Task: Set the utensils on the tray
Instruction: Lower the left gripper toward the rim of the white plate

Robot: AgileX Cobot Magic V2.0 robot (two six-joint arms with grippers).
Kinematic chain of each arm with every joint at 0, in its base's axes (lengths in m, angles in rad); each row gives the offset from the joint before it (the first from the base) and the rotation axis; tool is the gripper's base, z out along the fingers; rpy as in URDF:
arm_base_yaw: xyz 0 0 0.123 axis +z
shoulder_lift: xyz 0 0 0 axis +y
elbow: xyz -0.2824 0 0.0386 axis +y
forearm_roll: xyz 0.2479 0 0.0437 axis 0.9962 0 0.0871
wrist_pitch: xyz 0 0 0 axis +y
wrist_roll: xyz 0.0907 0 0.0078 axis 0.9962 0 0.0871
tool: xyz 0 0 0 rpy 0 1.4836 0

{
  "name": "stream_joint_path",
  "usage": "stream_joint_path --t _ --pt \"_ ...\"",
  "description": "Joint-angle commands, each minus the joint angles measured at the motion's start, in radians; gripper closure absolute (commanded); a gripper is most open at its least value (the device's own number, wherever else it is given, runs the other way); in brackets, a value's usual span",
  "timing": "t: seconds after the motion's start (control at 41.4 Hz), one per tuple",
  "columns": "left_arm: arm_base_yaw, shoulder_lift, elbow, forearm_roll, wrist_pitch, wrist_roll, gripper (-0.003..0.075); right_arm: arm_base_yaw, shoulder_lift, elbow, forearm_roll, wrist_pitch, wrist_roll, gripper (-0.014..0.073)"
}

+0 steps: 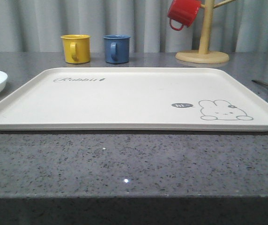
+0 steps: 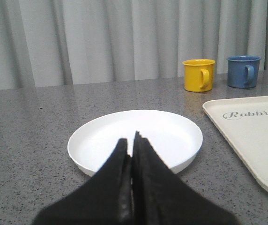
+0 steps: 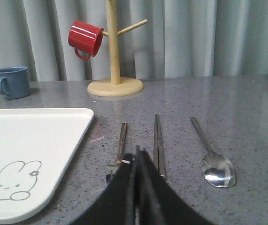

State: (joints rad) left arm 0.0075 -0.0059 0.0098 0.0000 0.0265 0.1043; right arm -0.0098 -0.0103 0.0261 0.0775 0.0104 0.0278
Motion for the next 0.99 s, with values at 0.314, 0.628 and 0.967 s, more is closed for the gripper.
stream_joint_path --t 0.314,0.628,0.967 --pt "0.001 -0.022 -0.003 -0.011 -0.085 -0.003 0.0738 -0.004 -0.017 -0.001 -0.003 -0.086 -0.010 0.0663" --pt "0.001 -0.022 -0.003 -0.011 -0.085 -0.003 0.0738 -0.004 -0.017 -0.001 -0.003 -0.086 -0.010 0.0663" --pt "0.001 -0.022 -0.044 -0.011 -0.117 -0.003 0.0738 -0.004 -0.017 -0.069 0.002 -0.047 -0.009 0.0663"
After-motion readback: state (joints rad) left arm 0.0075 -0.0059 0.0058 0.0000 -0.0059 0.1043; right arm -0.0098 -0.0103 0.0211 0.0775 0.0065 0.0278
